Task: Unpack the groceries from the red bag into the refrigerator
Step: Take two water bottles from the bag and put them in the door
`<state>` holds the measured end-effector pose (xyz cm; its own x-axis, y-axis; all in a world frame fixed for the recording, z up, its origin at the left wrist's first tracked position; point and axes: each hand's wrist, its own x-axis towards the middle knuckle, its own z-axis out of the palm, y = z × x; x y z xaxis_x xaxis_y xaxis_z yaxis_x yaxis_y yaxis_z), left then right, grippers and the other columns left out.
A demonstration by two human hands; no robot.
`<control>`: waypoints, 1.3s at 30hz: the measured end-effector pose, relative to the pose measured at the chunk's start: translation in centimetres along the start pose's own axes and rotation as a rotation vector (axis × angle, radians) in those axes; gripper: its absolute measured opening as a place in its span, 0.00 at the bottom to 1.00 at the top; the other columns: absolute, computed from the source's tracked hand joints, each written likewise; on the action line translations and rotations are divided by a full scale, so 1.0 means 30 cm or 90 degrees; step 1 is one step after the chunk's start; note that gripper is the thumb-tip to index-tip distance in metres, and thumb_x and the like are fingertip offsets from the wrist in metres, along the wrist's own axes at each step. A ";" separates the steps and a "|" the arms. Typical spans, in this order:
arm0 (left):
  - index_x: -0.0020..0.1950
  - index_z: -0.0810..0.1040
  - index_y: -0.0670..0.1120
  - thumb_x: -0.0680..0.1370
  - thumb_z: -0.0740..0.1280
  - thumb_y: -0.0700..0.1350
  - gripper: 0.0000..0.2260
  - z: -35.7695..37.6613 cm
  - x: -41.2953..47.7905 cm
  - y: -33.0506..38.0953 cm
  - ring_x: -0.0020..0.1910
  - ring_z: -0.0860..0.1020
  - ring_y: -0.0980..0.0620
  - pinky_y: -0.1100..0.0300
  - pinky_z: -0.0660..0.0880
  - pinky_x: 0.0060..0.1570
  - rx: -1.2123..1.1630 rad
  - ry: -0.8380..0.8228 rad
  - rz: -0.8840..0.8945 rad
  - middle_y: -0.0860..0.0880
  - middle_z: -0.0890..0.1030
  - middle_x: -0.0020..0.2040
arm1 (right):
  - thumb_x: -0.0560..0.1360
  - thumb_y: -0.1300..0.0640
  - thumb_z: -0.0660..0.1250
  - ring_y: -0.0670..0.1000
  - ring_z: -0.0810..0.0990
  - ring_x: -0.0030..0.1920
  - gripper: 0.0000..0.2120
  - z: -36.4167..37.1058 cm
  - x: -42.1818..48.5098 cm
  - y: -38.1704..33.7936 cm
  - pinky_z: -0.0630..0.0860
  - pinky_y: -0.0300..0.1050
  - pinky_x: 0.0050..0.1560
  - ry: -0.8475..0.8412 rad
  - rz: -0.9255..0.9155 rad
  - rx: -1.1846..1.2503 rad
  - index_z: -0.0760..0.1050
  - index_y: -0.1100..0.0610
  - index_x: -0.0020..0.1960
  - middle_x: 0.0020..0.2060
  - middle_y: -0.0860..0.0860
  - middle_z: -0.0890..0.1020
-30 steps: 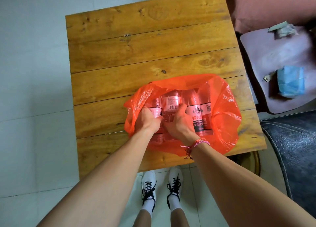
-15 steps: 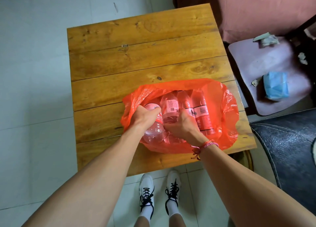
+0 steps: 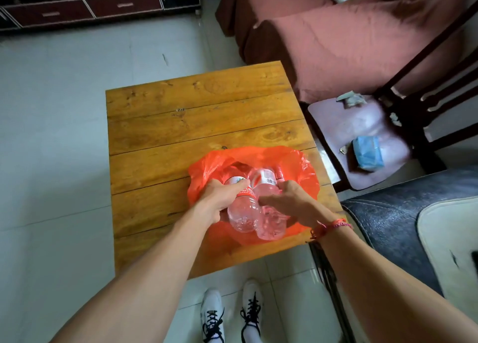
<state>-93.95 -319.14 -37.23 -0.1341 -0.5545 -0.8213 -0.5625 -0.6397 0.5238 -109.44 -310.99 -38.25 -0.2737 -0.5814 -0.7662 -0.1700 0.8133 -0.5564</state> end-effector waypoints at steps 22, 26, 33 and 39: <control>0.52 0.81 0.45 0.69 0.75 0.35 0.14 -0.290 -0.757 0.355 0.46 0.83 0.47 0.51 0.79 0.46 -0.078 -0.212 0.443 0.45 0.86 0.48 | 0.57 0.70 0.75 0.55 0.86 0.44 0.34 -0.243 -0.765 -0.314 0.85 0.59 0.41 0.028 -0.339 0.226 0.73 0.55 0.62 0.45 0.56 0.86; 0.56 0.80 0.48 0.69 0.75 0.34 0.18 -0.347 -0.909 0.421 0.46 0.84 0.50 0.53 0.79 0.45 -0.076 -0.212 0.537 0.47 0.86 0.49 | 0.61 0.73 0.72 0.59 0.83 0.49 0.30 -0.288 -0.900 -0.409 0.84 0.59 0.49 0.011 -0.474 0.210 0.74 0.60 0.61 0.49 0.59 0.83; 0.60 0.77 0.49 0.69 0.76 0.39 0.22 -0.424 -1.105 0.508 0.50 0.84 0.47 0.53 0.79 0.45 -0.094 -0.185 0.658 0.47 0.86 0.52 | 0.65 0.64 0.78 0.52 0.86 0.44 0.24 -0.355 -1.130 -0.562 0.82 0.53 0.44 0.148 -0.560 0.187 0.74 0.52 0.57 0.42 0.48 0.86; 0.61 0.78 0.49 0.70 0.76 0.35 0.22 -0.486 -1.231 0.537 0.48 0.85 0.49 0.61 0.80 0.38 -0.094 -0.121 0.750 0.48 0.86 0.49 | 0.69 0.71 0.75 0.47 0.86 0.40 0.21 -0.386 -1.273 -0.652 0.82 0.45 0.35 0.243 -0.634 0.150 0.74 0.52 0.54 0.41 0.49 0.85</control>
<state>-86.16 -316.72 4.83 -0.6281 -0.7603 0.1654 0.0832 0.1458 0.9858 -106.61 -304.45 5.61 -0.3960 -0.8986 0.1892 -0.3034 -0.0664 -0.9505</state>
